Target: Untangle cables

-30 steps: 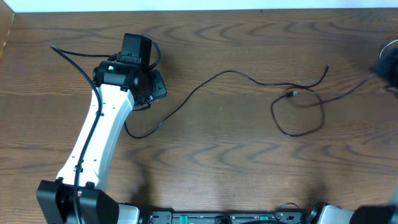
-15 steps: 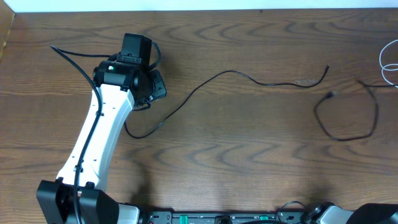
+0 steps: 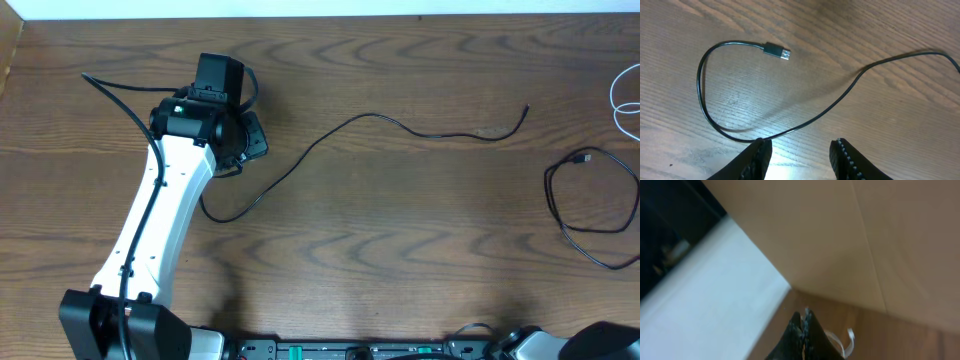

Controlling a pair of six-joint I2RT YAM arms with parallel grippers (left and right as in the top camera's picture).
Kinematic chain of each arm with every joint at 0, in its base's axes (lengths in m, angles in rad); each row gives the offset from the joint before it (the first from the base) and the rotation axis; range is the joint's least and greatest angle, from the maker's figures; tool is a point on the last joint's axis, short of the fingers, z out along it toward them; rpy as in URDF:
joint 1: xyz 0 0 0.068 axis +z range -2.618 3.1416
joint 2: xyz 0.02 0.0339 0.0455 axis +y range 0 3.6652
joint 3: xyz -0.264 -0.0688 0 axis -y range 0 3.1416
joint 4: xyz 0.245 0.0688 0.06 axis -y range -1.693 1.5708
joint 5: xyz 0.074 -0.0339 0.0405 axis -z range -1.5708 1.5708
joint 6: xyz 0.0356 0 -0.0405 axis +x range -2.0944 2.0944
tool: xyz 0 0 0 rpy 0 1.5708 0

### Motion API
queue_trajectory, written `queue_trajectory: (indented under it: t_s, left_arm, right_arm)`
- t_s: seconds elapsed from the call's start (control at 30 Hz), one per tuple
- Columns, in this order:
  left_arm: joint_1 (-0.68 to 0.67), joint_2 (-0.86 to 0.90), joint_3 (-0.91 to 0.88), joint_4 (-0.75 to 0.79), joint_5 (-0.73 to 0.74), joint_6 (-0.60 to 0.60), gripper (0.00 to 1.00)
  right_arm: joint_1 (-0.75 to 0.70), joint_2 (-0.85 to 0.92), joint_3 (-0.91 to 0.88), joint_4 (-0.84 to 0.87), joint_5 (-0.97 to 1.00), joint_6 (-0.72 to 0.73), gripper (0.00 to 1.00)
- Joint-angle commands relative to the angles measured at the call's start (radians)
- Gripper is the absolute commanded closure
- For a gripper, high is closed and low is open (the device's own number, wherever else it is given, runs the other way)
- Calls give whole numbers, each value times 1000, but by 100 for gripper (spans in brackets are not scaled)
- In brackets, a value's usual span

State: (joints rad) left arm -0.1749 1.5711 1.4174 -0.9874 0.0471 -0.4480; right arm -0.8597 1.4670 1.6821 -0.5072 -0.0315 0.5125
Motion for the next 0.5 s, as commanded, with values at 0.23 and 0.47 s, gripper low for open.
queue_trajectory:
  t_s: [0.23, 0.47]
  left_arm:
    - [-2, 10, -1, -2, -2, -11, 56]
    - [-2, 10, -1, -2, -2, -10, 57]
  right_arm:
    - [139, 211, -1, -465, -163, -178, 53]
    - [286, 392, -11, -691, -153, -373, 53]
